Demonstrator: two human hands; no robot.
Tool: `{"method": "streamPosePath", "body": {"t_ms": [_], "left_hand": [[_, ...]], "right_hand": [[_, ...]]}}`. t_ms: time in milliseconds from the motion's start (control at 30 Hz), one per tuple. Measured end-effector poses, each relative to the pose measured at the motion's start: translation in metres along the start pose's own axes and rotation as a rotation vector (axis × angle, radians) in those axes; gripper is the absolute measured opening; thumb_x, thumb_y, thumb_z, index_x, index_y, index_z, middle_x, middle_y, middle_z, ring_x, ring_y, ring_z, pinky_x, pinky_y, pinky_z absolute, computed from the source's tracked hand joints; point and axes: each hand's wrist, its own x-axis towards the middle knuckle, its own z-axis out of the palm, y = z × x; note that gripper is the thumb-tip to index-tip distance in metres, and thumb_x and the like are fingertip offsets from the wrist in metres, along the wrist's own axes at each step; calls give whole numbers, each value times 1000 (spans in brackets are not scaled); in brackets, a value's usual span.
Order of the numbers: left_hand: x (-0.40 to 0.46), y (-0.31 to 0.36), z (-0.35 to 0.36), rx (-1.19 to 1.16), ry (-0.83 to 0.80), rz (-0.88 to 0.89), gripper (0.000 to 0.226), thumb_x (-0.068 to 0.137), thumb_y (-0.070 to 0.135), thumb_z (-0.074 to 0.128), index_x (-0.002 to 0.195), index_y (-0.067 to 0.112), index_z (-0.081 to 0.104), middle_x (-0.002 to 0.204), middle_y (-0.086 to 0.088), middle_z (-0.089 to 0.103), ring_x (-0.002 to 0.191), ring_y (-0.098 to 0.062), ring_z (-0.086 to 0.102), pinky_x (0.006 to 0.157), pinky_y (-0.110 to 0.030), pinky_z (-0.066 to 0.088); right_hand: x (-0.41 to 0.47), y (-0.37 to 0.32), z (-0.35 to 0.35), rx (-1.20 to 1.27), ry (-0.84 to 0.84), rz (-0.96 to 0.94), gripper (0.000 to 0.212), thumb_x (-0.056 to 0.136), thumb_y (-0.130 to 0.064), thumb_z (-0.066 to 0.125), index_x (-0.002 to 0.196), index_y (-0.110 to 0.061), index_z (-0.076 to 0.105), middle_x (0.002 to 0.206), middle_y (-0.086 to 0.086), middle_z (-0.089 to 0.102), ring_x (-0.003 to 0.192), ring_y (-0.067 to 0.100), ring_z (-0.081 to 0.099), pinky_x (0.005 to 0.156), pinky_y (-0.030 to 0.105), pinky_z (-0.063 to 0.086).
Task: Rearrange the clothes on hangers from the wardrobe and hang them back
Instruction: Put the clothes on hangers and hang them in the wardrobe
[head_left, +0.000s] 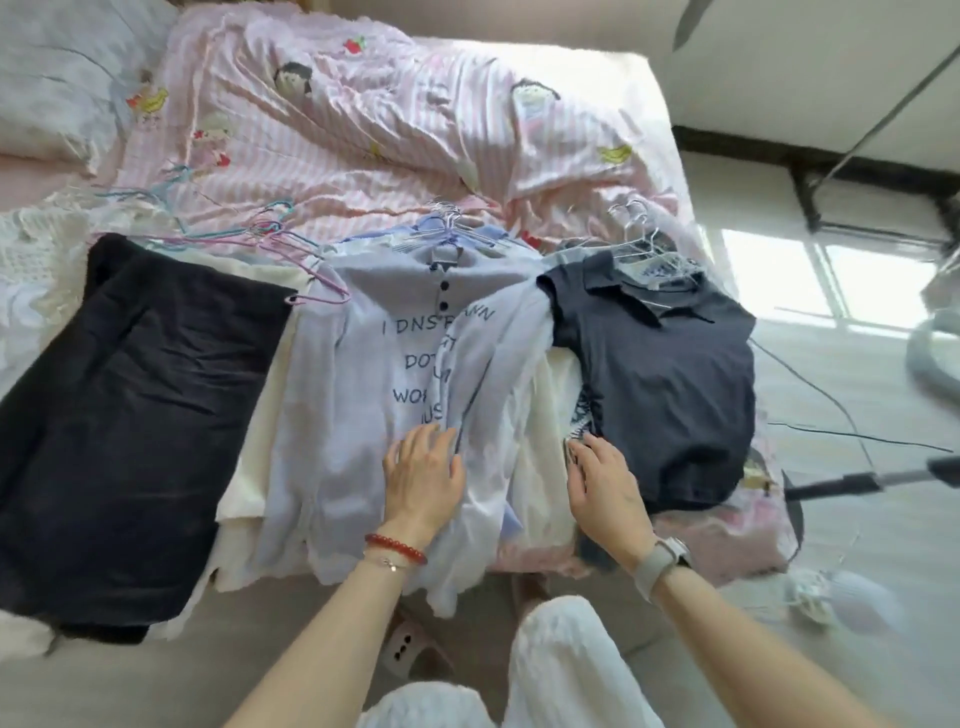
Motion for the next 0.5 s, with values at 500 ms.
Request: {"method": "streamPosePath", "body": {"t_ms": [500], "left_hand": [[197, 242, 121, 129, -217, 69, 51, 97, 32, 36, 145, 23, 25, 154, -1, 19, 141, -20, 12, 112, -39, 16]], "right_hand": [[211, 278, -77, 166, -28, 189, 41, 94, -10, 40, 133, 0, 41, 140, 15, 41, 133, 26, 33, 109, 34, 25]]}}
